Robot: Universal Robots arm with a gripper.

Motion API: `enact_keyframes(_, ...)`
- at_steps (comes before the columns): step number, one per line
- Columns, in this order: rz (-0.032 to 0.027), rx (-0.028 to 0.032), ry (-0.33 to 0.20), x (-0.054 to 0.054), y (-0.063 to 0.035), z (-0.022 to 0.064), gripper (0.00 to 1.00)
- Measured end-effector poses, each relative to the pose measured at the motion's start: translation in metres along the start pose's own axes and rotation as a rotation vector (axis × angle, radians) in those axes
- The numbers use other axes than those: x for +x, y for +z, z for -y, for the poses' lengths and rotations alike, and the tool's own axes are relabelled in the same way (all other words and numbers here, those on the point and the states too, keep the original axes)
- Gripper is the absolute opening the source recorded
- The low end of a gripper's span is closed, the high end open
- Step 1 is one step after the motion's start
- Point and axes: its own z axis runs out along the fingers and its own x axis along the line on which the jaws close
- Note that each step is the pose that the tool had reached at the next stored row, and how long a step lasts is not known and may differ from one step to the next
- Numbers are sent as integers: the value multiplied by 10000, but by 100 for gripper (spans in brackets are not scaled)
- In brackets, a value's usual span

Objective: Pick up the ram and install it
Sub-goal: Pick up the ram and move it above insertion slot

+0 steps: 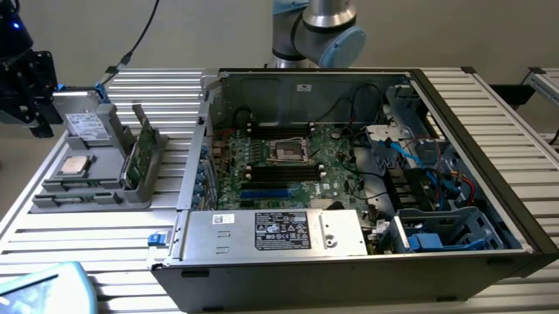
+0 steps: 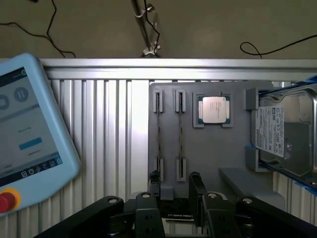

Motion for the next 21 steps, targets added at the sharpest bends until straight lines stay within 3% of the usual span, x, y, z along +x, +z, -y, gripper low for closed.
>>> enact_keyframes(16, 55, 28, -48, 203, 296, -2, 37)
enact_keyframes(21, 96, 26, -49, 250, 378, 47, 37)
